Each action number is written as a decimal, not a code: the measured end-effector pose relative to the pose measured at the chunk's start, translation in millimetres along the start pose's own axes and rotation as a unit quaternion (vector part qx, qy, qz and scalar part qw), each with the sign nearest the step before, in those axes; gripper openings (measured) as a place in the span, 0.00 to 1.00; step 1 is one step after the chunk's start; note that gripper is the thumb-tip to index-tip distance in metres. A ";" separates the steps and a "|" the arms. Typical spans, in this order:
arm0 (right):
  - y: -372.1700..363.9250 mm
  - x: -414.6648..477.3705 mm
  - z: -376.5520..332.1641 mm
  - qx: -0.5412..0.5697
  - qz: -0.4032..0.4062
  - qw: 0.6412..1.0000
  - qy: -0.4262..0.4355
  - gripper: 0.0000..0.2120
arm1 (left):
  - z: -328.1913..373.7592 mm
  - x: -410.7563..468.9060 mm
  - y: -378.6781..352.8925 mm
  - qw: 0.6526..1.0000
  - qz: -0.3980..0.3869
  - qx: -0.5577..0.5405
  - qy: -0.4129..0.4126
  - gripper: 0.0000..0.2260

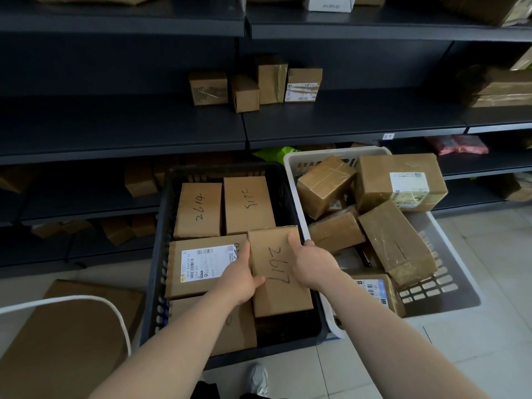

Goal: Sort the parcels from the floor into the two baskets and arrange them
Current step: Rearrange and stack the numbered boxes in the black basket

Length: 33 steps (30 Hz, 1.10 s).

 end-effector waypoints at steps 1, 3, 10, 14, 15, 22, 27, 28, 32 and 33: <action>-1.0 1.1 -0.9 0.004 -0.006 1.000 -0.003 0.36 | -0.4 2.1 -1.7 1.000 0.003 0.011 0.000 0.42; 0.2 4.3 -3.2 -0.012 -0.014 1.000 -0.002 0.34 | 2.1 4.9 -2.2 0.999 0.019 0.047 -0.010 0.43; 10.8 15.8 -12.3 -0.156 0.007 0.983 0.098 0.42 | 21.4 18.1 16.4 0.948 0.053 0.302 -0.083 0.50; 2.6 22.4 -8.0 -0.171 -0.034 0.980 0.095 0.54 | 22.2 26.6 14.2 0.935 0.031 0.343 -0.089 0.54; -0.3 24.6 -8.8 -0.180 -0.038 0.978 0.096 0.54 | 21.8 27.8 12.0 0.932 0.029 0.351 -0.090 0.54; -20.9 37.5 -9.6 -0.251 -0.055 0.962 0.090 0.46 | 15.5 39.1 -3.6 0.923 0.024 0.376 -0.076 0.54; -31.7 48.6 -13.5 -0.319 -0.064 0.940 0.103 0.40 | 10.4 49.6 -11.5 0.918 0.016 0.392 -0.060 0.53; -32.2 50.5 -13.7 -0.325 -0.065 0.938 0.105 0.39 | 10.2 51.8 -11.7 0.916 0.015 0.395 -0.060 0.53; -33.3 59.1 -16.0 -0.341 -0.073 0.930 0.115 0.37 | 10.3 59.5 -11.3 0.915 0.011 0.398 -0.061 0.53; -34.2 60.9 -16.3 -0.344 -0.077 0.929 0.114 0.37 | 10.0 61.3 -11.7 0.916 0.011 0.397 -0.060 0.53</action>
Point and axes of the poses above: each hand's wrist, its own x-axis towards the middle knuckle, its own y-axis out of the back of the hand, z = x × y, the point moved 7 cm from there along x, towards the middle knuckle, and after that the axes turned 7 degrees about y, right-handed, at the moved point
